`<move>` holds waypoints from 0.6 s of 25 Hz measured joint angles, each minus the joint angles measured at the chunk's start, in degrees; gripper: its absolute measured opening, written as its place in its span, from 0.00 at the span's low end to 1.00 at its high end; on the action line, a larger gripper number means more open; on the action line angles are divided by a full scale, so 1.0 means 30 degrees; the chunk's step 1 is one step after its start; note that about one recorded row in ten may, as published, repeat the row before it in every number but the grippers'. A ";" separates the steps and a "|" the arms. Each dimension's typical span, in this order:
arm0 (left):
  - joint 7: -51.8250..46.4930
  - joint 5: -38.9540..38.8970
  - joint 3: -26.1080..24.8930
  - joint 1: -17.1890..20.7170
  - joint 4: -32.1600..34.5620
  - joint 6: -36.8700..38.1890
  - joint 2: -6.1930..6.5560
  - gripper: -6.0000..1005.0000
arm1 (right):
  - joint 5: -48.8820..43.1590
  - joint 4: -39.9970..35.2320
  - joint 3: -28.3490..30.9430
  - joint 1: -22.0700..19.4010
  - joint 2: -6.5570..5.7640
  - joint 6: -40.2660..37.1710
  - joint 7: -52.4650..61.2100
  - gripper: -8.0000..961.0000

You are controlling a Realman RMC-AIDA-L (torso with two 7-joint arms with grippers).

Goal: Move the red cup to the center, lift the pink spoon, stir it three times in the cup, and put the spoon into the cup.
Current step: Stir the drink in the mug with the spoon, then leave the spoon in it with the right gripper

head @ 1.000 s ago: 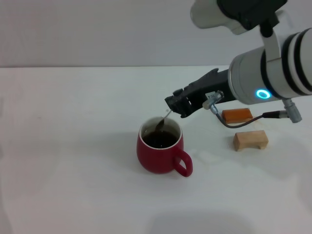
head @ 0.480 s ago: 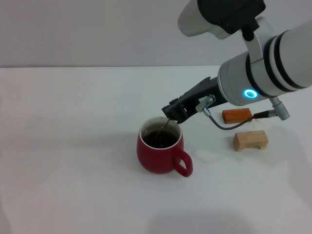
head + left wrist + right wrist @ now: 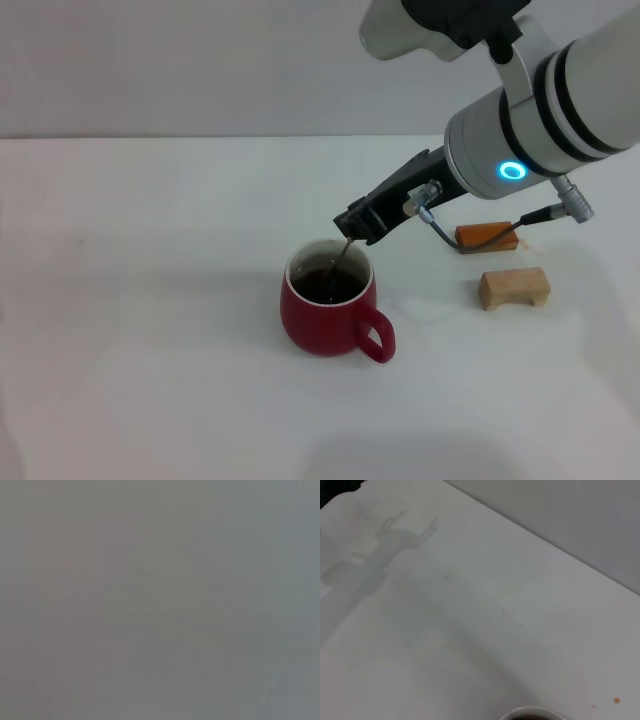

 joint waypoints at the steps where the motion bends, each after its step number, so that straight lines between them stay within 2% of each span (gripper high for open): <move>1: 0.0000 0.0002 -0.0015 -0.0001 -0.0007 -0.0001 0.0001 0.84 | 0.0020 -0.0033 0.0032 0.0120 -0.0001 0.0098 -0.0038 0.19; 15: 0.0000 0.0050 -0.0277 -0.0073 -0.0083 -0.0031 0.0001 0.84 | 0.0731 -0.1634 0.0255 0.1093 -0.0043 0.1313 -0.0755 0.19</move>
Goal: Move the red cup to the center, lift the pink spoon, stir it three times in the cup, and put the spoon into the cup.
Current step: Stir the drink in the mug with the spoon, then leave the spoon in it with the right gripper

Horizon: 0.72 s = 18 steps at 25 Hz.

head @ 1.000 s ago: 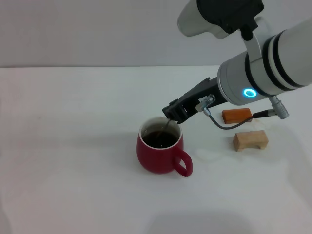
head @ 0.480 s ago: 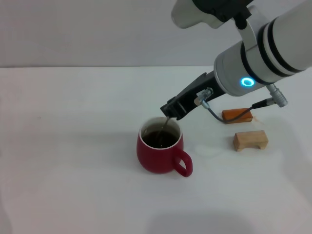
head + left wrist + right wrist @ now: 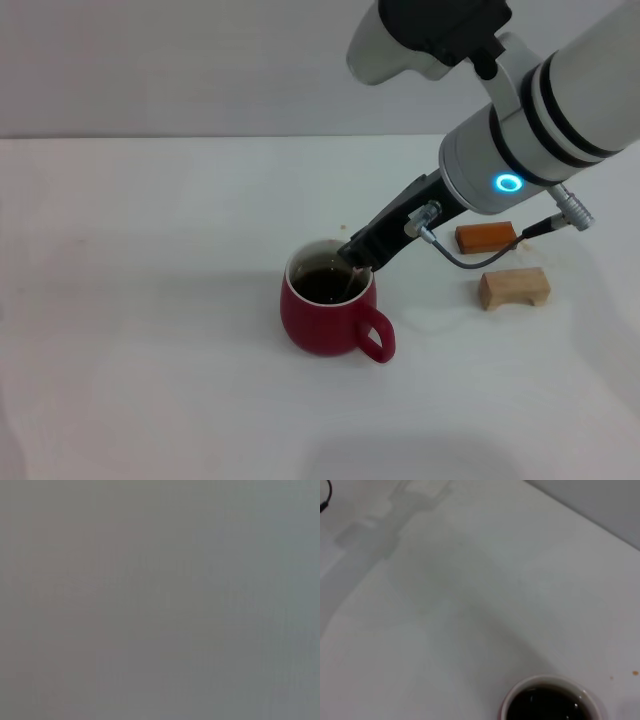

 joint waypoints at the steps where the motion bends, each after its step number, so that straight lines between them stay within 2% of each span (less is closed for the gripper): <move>1: 0.0000 0.0004 -0.0001 -0.0002 -0.0001 0.0000 0.0000 0.84 | 0.0000 0.0000 0.0000 0.0000 0.0000 0.0000 0.0000 0.19; 5: 0.0000 -0.0025 -0.0011 -0.0065 -0.0011 0.0000 0.0000 0.84 | 0.0140 -0.0650 0.0036 0.0377 0.0034 -0.0577 -0.0278 0.19; 11: -0.0030 -0.0044 -0.0034 -0.0100 0.0036 0.0000 -0.0013 0.84 | 0.0154 -0.3050 0.0111 0.1557 0.0016 -0.1720 -0.0739 0.19; 18: -0.0078 -0.0049 -0.0032 -0.0103 0.0086 0.0000 -0.0054 0.84 | -0.1349 -0.4301 0.0305 0.2588 -0.0022 -0.1567 -0.0770 0.20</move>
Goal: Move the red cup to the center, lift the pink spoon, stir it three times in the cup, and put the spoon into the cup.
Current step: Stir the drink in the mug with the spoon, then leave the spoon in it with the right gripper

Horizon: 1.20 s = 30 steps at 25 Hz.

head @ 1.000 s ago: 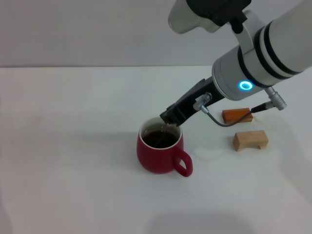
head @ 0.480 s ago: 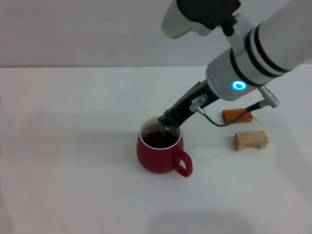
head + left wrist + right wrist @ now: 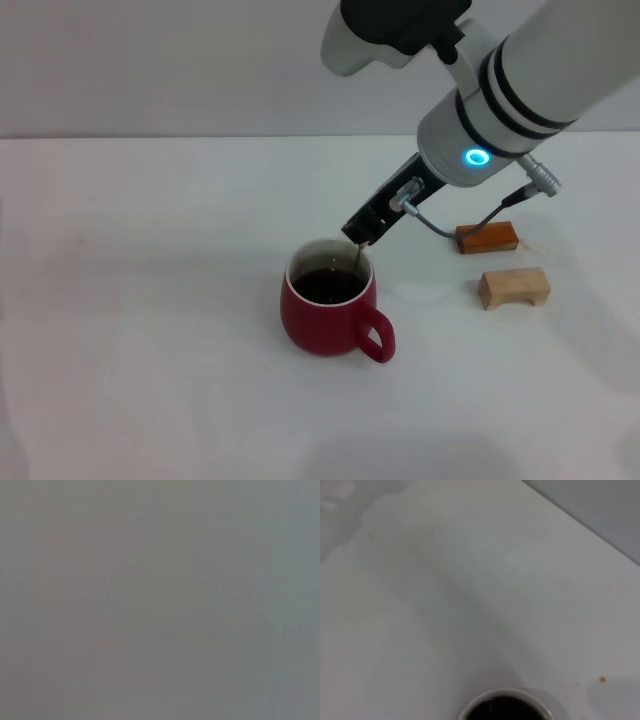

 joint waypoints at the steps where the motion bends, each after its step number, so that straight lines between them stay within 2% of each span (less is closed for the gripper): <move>1: -0.0001 0.0001 0.0001 -0.0001 0.0000 0.0000 -0.0002 0.84 | -0.0047 -0.0030 0.0082 0.0081 0.0001 0.0174 0.0000 0.20; 8: -0.0009 0.0001 -0.0132 0.0002 0.0004 0.0001 -0.0006 0.84 | 0.0554 0.0729 0.0307 0.0192 0.0006 0.1413 -0.0030 0.20; 15: -0.0009 0.0003 -0.0144 0.0003 -0.0077 0.0001 -0.0007 0.84 | 0.1647 0.1142 0.0446 0.0175 0.0006 0.1507 -0.0043 0.20; 22: -0.0009 0.0002 -0.0145 0.0003 -0.0094 0.0001 -0.0006 0.84 | 0.1117 -0.0453 0.0446 0.0622 0.0006 -0.0182 -0.0466 0.20; 30: -0.0442 0.0069 -0.0145 0.0010 -0.0002 0.0002 -0.0047 0.84 | 0.0172 -0.1036 0.0280 0.1220 0.0008 0.0434 -0.0485 0.20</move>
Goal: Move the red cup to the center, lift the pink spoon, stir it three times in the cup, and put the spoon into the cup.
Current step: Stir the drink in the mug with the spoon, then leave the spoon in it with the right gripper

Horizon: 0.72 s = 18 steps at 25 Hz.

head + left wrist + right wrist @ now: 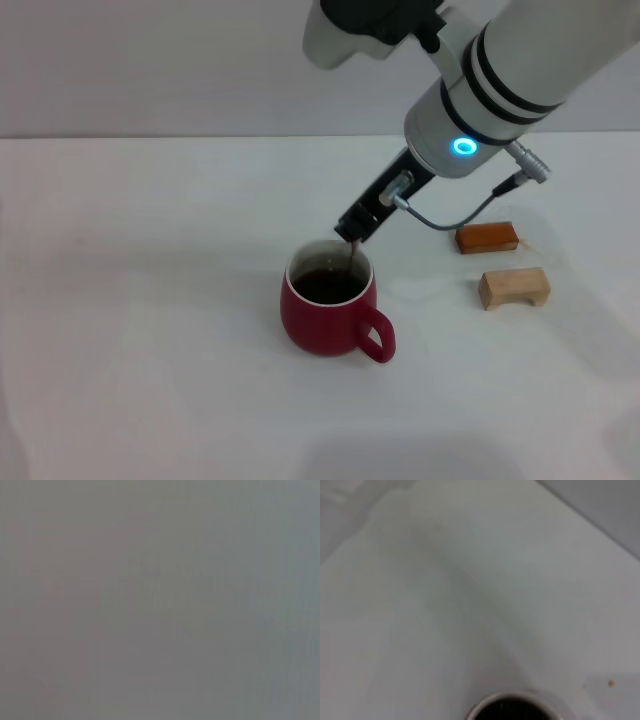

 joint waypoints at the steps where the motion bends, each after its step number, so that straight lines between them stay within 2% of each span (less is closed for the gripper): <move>1: -0.0042 0.0004 0.0000 0.0015 0.0009 -0.0001 -0.0001 0.84 | 0.0027 0.0077 -0.0002 0.0050 0.0005 0.0322 0.0013 0.20; 8: -0.0064 0.0006 0.0000 0.0162 -0.0077 0.0028 -0.0016 0.84 | 0.1582 0.0845 0.0130 0.0108 0.0055 0.1567 0.0018 0.20; 13: -0.0065 0.0023 0.0000 0.0221 -0.0123 0.0080 -0.0018 0.84 | 0.1816 0.0631 0.0024 0.0010 0.0061 0.0411 -0.0322 0.20; 18: -0.0066 0.0052 0.0001 0.0227 -0.0148 0.0088 -0.0040 0.84 | 0.1245 -0.0663 -0.0174 0.0349 0.0072 -0.0691 -0.0665 0.20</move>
